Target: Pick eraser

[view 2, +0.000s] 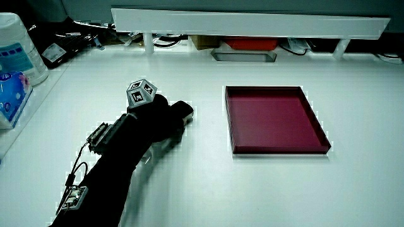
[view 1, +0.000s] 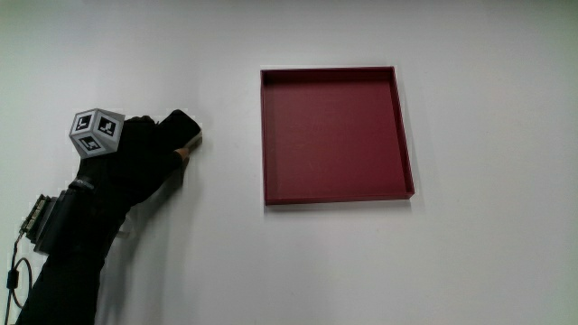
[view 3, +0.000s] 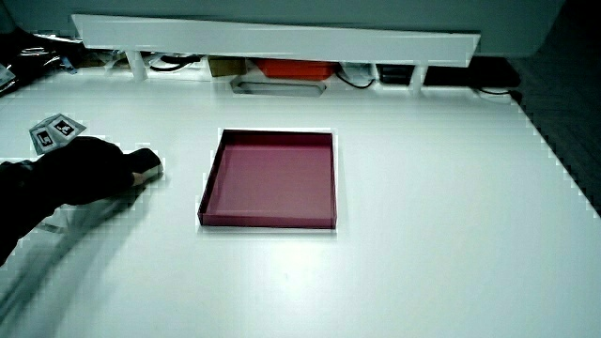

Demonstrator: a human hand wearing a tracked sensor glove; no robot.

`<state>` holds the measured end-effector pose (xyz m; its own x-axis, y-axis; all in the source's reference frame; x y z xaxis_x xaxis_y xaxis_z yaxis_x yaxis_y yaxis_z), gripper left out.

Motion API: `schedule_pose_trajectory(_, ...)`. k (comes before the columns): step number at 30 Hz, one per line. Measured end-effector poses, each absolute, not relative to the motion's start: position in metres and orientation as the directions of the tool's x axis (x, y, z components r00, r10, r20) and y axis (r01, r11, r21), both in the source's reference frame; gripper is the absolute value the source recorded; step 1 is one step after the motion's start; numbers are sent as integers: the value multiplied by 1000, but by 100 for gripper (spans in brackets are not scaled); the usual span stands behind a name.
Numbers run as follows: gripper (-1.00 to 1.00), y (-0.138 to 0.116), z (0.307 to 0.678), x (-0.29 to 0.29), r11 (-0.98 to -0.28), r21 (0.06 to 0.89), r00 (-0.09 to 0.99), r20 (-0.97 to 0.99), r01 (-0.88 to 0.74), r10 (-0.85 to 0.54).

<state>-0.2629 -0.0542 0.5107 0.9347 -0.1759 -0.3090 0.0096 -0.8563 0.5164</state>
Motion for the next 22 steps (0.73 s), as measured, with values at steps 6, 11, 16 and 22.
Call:
schedule_pose_trajectory(6,100,-58,501,-264,-870,492,908,-380,39,-174)
schedule_pose_trajectory(11,100,-65,475,-244,-892,448,874,-455,60,-170)
schedule_pose_trajectory(16,100,-70,461,-217,-912,401,836,-526,85,-154)
schedule_pose_trajectory(22,100,-81,454,-183,-944,295,850,-526,146,-33)
